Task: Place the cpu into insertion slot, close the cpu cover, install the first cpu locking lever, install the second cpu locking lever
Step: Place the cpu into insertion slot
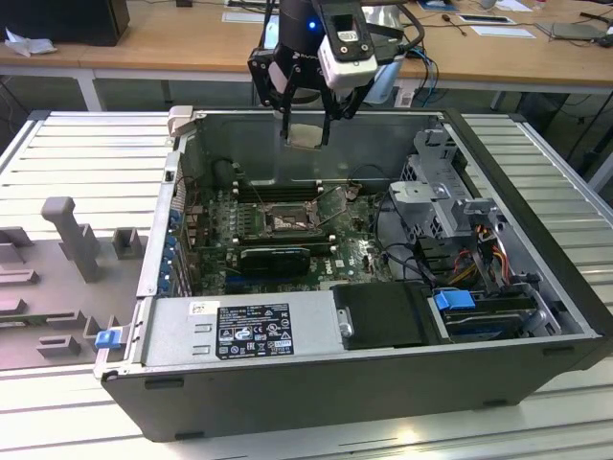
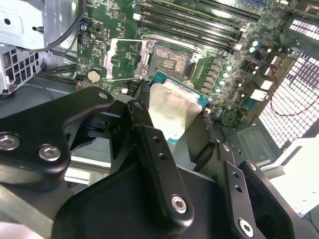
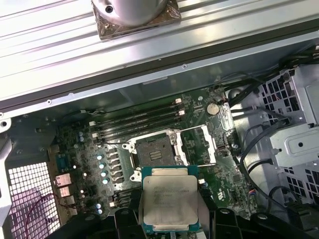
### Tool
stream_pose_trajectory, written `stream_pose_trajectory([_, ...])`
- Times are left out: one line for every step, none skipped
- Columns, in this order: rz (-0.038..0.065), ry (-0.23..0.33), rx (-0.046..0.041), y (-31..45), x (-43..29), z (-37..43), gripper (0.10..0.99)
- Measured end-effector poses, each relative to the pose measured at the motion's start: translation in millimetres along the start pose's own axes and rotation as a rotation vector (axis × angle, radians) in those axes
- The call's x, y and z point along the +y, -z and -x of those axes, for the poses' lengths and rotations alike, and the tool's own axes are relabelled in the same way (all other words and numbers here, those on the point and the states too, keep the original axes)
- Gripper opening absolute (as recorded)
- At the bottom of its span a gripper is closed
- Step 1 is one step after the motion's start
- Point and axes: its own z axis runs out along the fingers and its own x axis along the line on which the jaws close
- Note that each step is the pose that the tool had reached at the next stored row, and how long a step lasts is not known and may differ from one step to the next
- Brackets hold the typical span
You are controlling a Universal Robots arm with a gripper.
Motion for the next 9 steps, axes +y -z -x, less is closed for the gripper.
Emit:
stream_pose_trajectory([0.000,-0.004,-0.0003,0.0,0.0,0.0,0.529])
stream_pose_trajectory([0.000,-0.009,-0.0008,0.0,0.0,0.0,0.529])
stream_pose_trajectory([0.000,-0.013,-0.0011,0.0,0.0,0.0,0.529])
stream_pose_trajectory([0.000,-0.017,-0.0015,0.0,0.0,0.0,0.529])
stream_pose_trajectory([0.000,-0.020,-0.0017,0.0,0.0,0.0,0.529])
stream_pose_trajectory([0.000,-0.022,-0.0020,0.0,0.0,0.0,0.529])
stream_pose_trajectory([0.001,-0.028,-0.0025,0.0,0.0,0.0,0.529])
stream_pose_trajectory([0.001,-0.030,-0.0028,0.0,0.0,0.0,0.529])
stream_pose_trajectory([0.001,-0.033,-0.0029,0.0,0.0,0.0,0.529])
